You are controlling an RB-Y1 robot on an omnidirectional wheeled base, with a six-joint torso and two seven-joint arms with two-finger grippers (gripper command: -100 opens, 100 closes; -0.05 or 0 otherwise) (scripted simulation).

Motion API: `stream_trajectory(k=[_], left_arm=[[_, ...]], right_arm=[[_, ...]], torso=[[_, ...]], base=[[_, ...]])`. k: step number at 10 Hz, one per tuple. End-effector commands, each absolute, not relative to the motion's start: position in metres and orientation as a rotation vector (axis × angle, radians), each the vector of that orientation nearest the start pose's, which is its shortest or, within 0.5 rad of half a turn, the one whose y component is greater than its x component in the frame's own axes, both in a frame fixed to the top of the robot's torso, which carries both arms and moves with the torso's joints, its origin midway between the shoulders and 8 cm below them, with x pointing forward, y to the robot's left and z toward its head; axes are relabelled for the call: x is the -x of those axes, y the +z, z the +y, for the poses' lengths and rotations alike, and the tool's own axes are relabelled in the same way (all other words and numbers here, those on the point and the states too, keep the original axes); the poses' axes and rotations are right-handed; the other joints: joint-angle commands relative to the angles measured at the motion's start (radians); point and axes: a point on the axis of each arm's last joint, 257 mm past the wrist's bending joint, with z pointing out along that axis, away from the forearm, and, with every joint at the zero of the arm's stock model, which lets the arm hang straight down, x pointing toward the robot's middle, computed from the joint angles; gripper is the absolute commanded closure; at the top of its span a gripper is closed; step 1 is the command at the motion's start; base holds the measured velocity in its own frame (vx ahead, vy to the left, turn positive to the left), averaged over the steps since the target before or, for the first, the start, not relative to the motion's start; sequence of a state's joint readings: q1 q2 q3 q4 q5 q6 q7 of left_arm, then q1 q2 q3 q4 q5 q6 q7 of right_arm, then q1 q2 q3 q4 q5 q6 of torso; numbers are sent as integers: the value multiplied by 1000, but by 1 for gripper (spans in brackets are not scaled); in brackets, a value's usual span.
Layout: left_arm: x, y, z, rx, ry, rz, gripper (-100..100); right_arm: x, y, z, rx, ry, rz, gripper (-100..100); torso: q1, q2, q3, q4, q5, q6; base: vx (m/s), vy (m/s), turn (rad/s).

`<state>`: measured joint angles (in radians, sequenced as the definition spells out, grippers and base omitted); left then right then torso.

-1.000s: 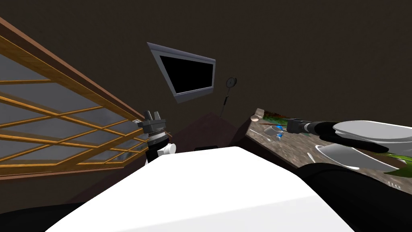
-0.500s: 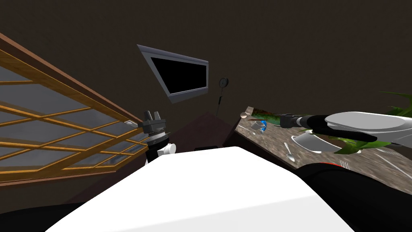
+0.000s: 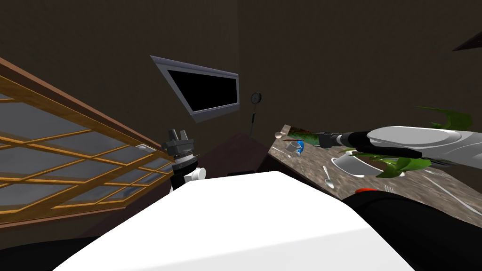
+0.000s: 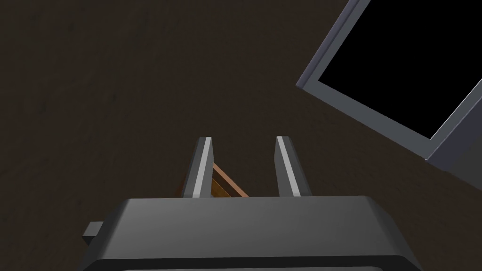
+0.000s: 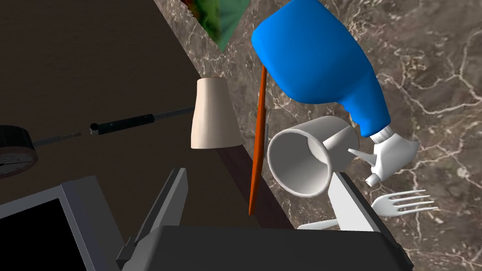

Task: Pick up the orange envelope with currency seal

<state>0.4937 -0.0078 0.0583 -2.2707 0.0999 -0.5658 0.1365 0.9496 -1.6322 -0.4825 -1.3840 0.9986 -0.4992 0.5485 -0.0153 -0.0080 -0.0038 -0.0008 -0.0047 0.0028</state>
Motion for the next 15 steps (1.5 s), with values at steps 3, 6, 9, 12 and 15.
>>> stream_trajectory(k=[3, 6, 9, 12, 15], left_arm=[[-328, 36, 310, 709, -1447, 455, 0], [-328, 36, 310, 709, -1447, 454, 0], [-328, 36, 310, 709, -1447, 454, 0], [-328, 36, 310, 709, -1447, 454, 0], [-328, 36, 310, 709, -1447, 454, 0]], right_arm=[[-306, -187, -665, 1708, -727, 2030, -100], [-315, -181, -667, 1693, -761, 2032, -100], [-319, -184, -665, 1678, -772, 2048, -100], [-324, -187, -662, 1662, -781, 2062, -100], [-326, -189, -660, 1658, -784, 2066, -100]], torso=[[4, -1, -1, 0, 1, 0], [9, 3, 1, 0, 2, 0], [8, 9, 5, 2, 2, 0], [8, 9, 5, 2, 2, 0], [8, 9, 5, 2, 2, 0]], base=[[125, -64, 67], [25, -8, 37], [-49, -33, 67], [-43, -25, 62], [-31, -22, 45]])
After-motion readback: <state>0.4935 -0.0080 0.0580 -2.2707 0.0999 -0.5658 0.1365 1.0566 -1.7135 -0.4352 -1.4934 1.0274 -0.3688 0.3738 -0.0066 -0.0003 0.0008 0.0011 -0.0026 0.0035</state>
